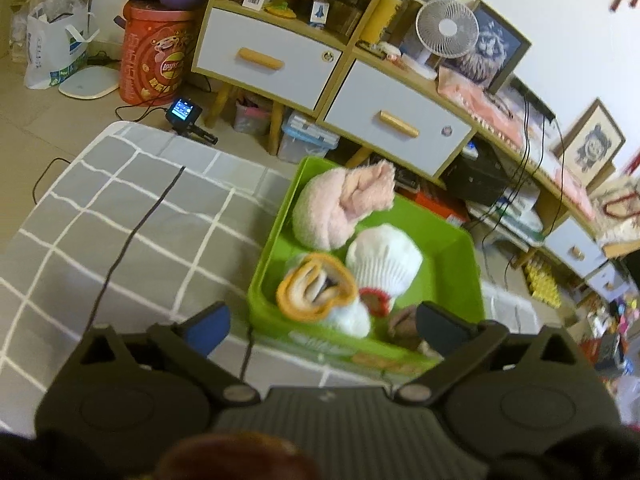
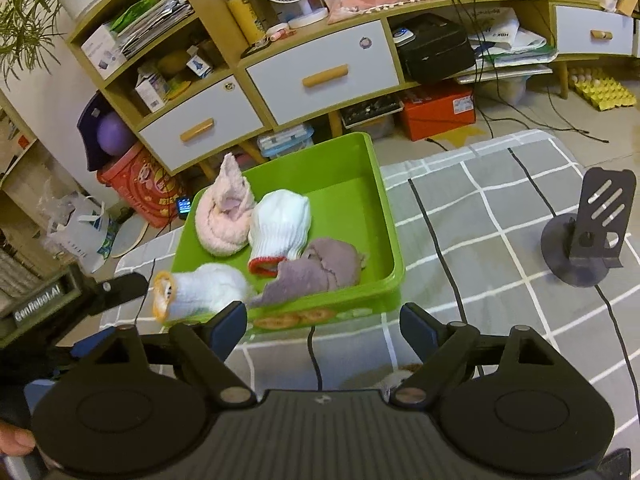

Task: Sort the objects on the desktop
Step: 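Withdraw both grippers from the tray toward the remaining plush toys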

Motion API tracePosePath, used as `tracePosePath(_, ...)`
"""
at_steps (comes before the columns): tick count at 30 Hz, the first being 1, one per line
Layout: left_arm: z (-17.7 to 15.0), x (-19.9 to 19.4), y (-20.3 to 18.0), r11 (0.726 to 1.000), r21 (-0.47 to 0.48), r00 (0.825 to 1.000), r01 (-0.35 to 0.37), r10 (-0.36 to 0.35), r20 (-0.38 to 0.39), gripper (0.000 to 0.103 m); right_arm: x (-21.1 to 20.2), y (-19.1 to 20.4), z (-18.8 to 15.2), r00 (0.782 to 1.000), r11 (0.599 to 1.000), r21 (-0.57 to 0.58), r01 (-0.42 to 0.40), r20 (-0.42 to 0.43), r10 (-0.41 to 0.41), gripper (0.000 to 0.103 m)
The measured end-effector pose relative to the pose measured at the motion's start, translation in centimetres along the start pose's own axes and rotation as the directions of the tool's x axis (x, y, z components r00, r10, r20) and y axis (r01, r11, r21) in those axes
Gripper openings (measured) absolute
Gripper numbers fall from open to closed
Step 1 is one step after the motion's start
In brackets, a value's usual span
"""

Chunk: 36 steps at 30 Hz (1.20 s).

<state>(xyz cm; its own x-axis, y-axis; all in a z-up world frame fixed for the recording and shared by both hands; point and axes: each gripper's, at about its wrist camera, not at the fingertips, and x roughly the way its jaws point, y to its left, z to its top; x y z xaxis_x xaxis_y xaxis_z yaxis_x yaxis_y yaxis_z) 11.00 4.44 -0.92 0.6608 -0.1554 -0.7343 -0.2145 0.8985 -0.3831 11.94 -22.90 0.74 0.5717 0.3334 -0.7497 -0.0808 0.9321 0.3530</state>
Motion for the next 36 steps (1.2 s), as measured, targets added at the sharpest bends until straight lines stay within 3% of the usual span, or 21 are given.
tracePosePath(8, -1.7, -1.2, 1.0, 0.994, 0.109, 0.993, -0.015, 0.028, -0.112, 0.102, -0.9, -1.2, -0.9, 0.998, 1.0, -0.001, -0.007, -0.055, 0.007, 0.087)
tracePosePath(19, -3.9, -3.2, 2.7, 0.989, 0.148, 0.969, 0.025, 0.013, -0.246, 0.102, -2.9, -2.7, -2.1, 0.995, 1.0, 0.002, -0.012, -0.103, 0.012, 0.088)
tracePosePath(24, -5.1, -5.1, 2.8, 0.976, 0.215, 0.966, 0.04, 0.017, -0.258, 0.102, -4.9, -1.8, -3.1, 0.996, 0.997, -0.076, -0.007, -0.094, 0.0, 0.088)
tracePosePath(30, -6.8, -7.9, 2.5, 0.942, 0.328, 0.967, 0.072, 0.015, -0.256, 0.102, -7.8, -0.4, -5.6, 0.995, 0.978, -0.206, -0.024, -0.097, 0.004, 0.088)
tracePosePath(36, -9.3, -10.0, 3.3, 0.917, 0.369, 0.944, 0.154, -0.026, -0.33, 0.102, -10.0, 0.5, -9.4, 0.991, 0.936, -0.349, -0.039, -0.132, -0.008, 0.088)
